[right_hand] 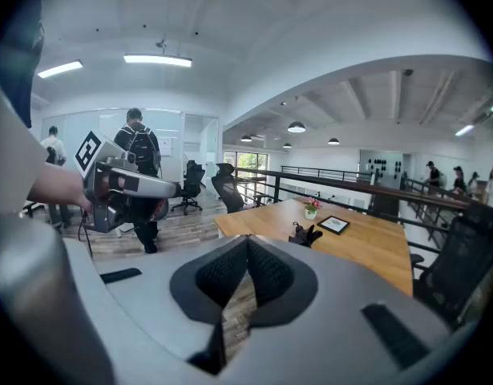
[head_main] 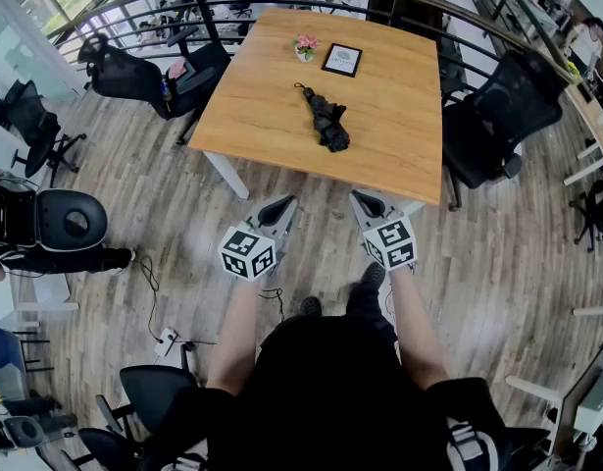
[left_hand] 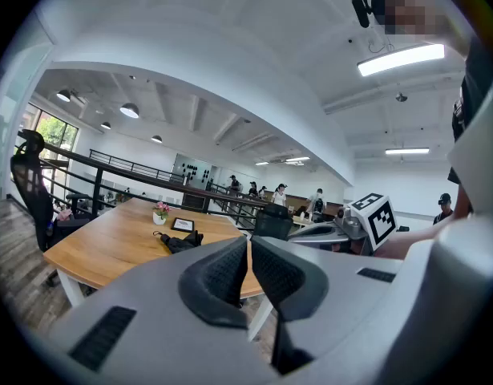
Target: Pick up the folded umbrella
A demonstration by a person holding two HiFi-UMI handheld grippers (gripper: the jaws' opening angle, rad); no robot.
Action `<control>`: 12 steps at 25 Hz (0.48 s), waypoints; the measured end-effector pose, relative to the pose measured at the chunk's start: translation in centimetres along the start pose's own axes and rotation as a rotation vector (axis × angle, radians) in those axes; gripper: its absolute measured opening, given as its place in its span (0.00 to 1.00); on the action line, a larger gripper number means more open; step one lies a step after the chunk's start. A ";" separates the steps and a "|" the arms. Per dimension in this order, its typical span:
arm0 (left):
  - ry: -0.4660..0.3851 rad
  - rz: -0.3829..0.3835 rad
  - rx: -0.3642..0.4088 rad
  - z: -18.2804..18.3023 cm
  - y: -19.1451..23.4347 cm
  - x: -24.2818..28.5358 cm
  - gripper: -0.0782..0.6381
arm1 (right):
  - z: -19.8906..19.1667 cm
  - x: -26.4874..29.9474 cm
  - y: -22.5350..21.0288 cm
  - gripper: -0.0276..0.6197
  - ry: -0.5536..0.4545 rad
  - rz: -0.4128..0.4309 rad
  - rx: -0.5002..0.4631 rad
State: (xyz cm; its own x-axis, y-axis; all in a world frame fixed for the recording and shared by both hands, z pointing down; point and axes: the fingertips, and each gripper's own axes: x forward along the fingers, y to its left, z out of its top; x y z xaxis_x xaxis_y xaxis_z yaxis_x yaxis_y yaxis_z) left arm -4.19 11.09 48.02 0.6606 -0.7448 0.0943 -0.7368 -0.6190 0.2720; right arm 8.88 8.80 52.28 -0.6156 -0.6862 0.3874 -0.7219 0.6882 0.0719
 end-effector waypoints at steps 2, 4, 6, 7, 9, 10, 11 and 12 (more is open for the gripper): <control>-0.008 -0.001 0.000 0.5 0.4 0.4 0.16 | 0.5 0.1 -0.2 0.05 -0.009 -0.006 -0.007; -0.013 -0.002 -0.004 0.8 0.7 0.5 0.16 | 0.7 0.3 -0.3 0.05 -0.008 -0.007 -0.016; -0.007 -0.004 -0.004 0.6 0.8 0.5 0.16 | 0.5 0.4 -0.2 0.05 -0.003 -0.011 -0.021; -0.002 -0.005 -0.002 0.5 0.8 0.4 0.16 | 0.4 0.4 -0.2 0.05 -0.002 -0.015 -0.019; 0.004 -0.007 0.001 0.4 0.8 0.2 0.16 | 0.3 0.3 -0.3 0.05 0.000 -0.023 -0.014; 0.005 -0.008 0.001 0.4 0.8 0.1 0.16 | 0.3 0.3 -0.3 0.05 0.001 -0.024 -0.012; 0.006 -0.008 0.002 0.4 0.8 -0.1 0.16 | 0.2 0.2 -0.4 0.06 0.001 -0.025 -0.011; 0.008 -0.008 0.005 0.4 0.8 -0.3 0.16 | 0.2 0.3 -0.4 0.06 0.002 -0.027 -0.008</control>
State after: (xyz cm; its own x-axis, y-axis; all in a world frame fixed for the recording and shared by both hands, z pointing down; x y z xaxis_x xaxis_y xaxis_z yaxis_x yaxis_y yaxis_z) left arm -5.08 10.69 47.82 0.6677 -0.7378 0.0993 -0.7320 -0.6263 0.2681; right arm 8.98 8.28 52.19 -0.5954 -0.7038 0.3874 -0.7357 0.6714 0.0892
